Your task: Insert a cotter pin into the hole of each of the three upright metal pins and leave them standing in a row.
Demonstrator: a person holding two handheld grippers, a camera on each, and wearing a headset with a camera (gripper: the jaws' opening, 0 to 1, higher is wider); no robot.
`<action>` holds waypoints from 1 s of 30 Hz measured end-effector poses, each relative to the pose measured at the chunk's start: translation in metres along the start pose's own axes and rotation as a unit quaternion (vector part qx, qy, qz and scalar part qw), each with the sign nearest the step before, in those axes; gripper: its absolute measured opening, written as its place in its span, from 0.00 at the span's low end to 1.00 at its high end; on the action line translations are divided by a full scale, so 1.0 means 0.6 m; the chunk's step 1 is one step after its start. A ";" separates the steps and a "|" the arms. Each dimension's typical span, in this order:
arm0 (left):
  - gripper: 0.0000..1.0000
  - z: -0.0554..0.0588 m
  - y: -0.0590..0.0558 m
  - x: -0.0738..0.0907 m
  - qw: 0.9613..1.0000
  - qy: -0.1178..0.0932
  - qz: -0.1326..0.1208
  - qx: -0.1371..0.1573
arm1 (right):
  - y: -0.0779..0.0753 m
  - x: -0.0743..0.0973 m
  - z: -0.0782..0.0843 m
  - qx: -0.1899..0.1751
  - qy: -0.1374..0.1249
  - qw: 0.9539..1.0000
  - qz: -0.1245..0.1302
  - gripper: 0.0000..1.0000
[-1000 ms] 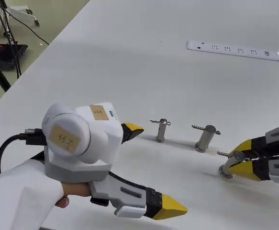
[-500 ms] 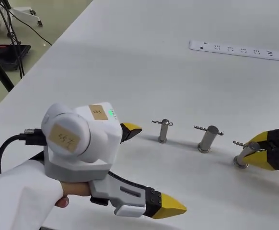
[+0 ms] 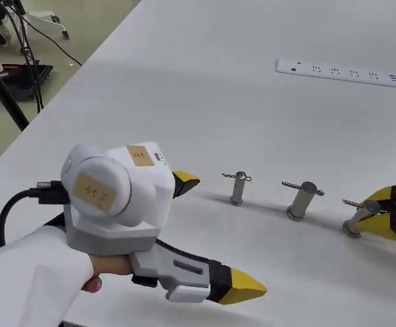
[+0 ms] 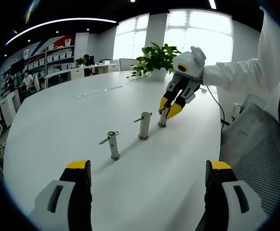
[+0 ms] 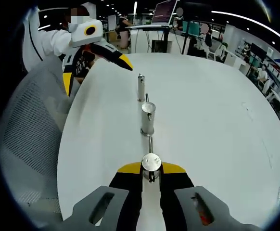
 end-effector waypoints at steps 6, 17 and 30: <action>0.98 0.000 -0.003 -0.001 1.000 0.006 0.006 -0.003 | -0.007 0.001 0.000 0.016 0.003 1.000 -0.006 0.07; 0.95 0.001 -0.009 -0.003 1.000 0.014 0.013 -0.004 | -0.010 0.002 0.003 0.027 0.001 1.000 -0.017 0.09; 0.96 -0.002 -0.007 -0.001 1.000 0.014 0.008 -0.003 | -0.007 0.011 -0.004 0.010 -0.032 0.999 0.005 0.20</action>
Point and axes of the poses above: the centre of the closed fingertips' face, and the gripper's own axes: x roughly backward along the fingers, y roughly to its left, z roughly out of its underside, the point moved 6 cm from there along x, roughly backward along the fingers, and after that the axes turned 3 degrees about -z, right-handed, at the moved point
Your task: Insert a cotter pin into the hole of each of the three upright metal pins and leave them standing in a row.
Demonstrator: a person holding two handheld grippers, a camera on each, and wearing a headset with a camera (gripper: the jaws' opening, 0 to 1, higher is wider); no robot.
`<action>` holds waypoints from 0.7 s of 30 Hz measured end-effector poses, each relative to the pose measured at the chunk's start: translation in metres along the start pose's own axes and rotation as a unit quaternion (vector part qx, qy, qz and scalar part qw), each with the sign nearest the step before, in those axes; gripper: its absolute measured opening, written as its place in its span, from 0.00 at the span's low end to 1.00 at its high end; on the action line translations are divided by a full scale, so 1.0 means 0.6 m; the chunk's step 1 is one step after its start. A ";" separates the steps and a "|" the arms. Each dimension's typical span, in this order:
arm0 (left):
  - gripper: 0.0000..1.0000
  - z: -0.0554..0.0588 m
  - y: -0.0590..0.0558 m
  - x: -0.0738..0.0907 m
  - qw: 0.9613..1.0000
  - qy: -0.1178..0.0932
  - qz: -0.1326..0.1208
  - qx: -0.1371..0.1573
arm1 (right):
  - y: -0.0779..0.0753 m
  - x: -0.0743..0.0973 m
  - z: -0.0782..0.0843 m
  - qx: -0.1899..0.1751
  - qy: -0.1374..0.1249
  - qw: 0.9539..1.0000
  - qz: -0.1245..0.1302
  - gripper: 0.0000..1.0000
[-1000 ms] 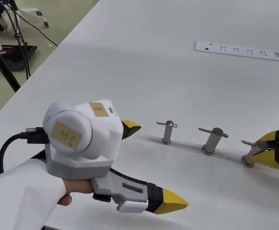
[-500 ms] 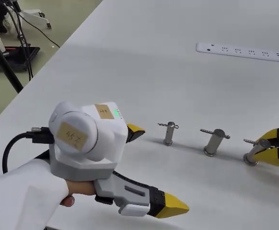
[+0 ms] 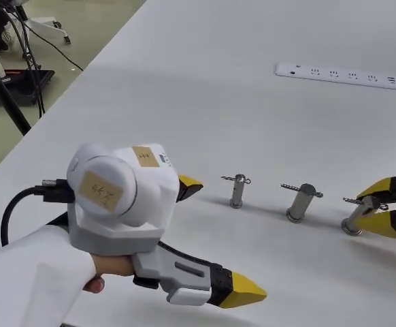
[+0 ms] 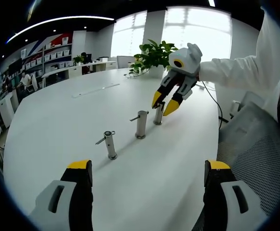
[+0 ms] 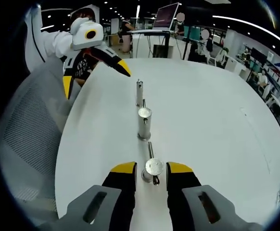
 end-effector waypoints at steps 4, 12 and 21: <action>0.96 -0.001 0.002 0.001 1.000 -0.002 -0.003 0.004 | 0.001 0.010 -0.005 -0.021 -0.014 1.000 0.018 0.23; 0.95 -0.012 0.009 0.009 1.000 -0.014 -0.011 0.014 | 0.019 0.036 -0.025 -0.053 -0.057 0.995 0.059 0.31; 0.95 -0.026 0.012 0.019 0.999 -0.032 -0.017 0.018 | 0.038 0.064 -0.023 -0.090 -0.090 0.988 0.090 0.44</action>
Point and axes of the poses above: the centre of the closed fingertips' face, and the gripper's own axes: x roughly backward along the fingers, y roughly to its left, z roughly out of its underside, the point moved 6 cm from there along x, roughly backward along the fingers, and after that the axes turned 3 degrees about -z, right-handed, at the moved point
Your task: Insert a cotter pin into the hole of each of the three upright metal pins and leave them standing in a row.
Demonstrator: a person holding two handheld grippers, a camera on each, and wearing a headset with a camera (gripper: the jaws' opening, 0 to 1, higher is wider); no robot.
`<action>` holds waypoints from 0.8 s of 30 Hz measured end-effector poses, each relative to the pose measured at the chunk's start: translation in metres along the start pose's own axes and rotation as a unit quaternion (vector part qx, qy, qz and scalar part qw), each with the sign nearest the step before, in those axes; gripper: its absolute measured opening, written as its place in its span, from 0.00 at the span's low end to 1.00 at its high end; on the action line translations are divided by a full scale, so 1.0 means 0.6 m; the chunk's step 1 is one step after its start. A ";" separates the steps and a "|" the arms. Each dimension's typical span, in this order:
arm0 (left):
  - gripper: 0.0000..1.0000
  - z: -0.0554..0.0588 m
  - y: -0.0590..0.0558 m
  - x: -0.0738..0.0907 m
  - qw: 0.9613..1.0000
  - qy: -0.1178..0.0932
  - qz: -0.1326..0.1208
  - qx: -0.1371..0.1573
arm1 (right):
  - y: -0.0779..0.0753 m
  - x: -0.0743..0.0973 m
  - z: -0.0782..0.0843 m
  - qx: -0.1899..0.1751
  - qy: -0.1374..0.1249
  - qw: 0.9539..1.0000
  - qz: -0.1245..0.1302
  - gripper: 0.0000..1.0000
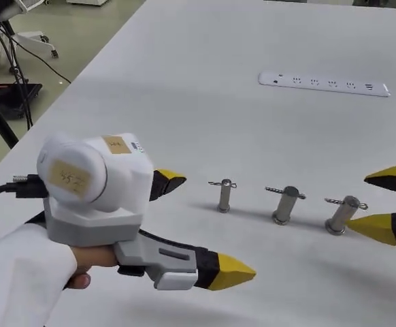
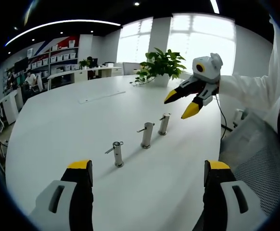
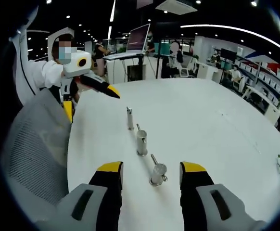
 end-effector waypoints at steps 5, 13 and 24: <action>0.96 -0.001 0.000 0.006 1.000 -0.007 -0.003 0.008 | 0.008 0.016 0.001 -0.018 -0.020 1.000 0.010 0.54; 0.98 0.002 0.008 0.017 1.000 -0.008 -0.011 0.018 | 0.019 0.031 0.010 -0.051 -0.041 0.998 0.023 0.75; 0.98 0.007 0.014 0.033 0.999 -0.011 -0.025 0.034 | 0.034 0.046 0.027 -0.091 -0.047 0.994 0.033 0.95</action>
Point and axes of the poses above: the centre of the closed fingertips' face, and the gripper's own axes: x roughly backward along the fingers, y roughly to its left, z roughly out of its underside, the point moved 6 cm from there along x, roughly backward along the fingers, and after that the axes turned 3 degrees about -z, right-handed, at the moved point
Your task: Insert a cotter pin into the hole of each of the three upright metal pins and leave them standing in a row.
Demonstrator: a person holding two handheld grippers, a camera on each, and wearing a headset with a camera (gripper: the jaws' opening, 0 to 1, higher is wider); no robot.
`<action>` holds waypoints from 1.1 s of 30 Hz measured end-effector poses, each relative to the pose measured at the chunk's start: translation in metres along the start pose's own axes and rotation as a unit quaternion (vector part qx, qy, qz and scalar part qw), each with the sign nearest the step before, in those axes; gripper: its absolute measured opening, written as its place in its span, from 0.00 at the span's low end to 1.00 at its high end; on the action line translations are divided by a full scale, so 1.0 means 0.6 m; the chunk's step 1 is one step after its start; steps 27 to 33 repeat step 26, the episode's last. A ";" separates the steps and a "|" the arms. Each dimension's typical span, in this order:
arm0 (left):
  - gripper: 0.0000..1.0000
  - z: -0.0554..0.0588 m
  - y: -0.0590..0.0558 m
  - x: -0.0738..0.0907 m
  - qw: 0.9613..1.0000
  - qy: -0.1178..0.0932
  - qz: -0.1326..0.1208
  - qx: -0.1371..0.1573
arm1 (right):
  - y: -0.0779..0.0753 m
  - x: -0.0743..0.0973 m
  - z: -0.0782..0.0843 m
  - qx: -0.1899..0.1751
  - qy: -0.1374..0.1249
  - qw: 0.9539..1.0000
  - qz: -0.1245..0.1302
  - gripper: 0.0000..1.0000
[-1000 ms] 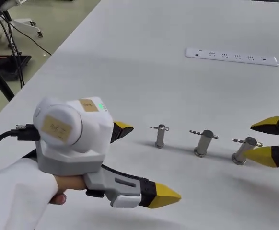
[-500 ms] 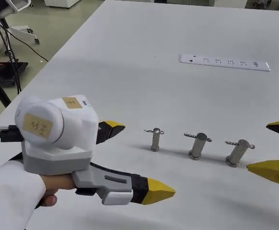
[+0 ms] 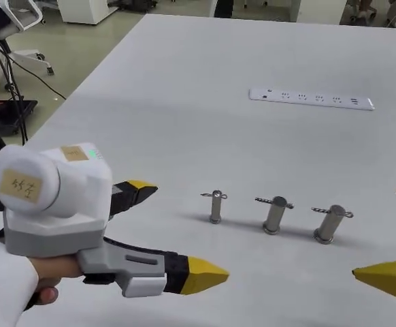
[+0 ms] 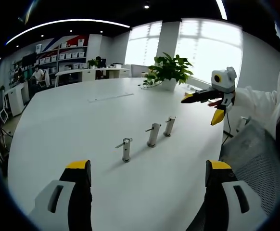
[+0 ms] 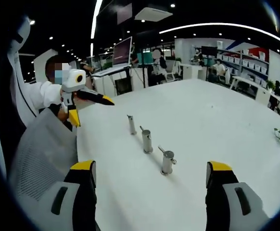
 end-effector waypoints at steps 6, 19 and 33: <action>0.98 -0.002 -0.003 0.005 1.000 -0.011 -0.005 0.022 | 0.006 0.010 0.014 -0.024 -0.001 1.000 0.000 0.98; 0.98 0.024 -0.019 0.010 0.999 0.015 -0.012 0.050 | 0.010 0.026 0.026 -0.090 -0.070 0.993 0.017 0.98; 0.98 0.028 -0.024 0.006 0.998 0.040 -0.018 0.043 | 0.005 0.038 0.053 -0.113 -0.074 0.990 0.031 0.98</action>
Point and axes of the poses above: the centre of the closed fingertips' face, and the gripper's own axes: x roughly backward along the fingers, y roughly to its left, z roughly out of its underside, the point moved 6 cm from there along x, roughly backward along the fingers, and after that the axes turned 3 degrees about -z, right-handed, at the moved point
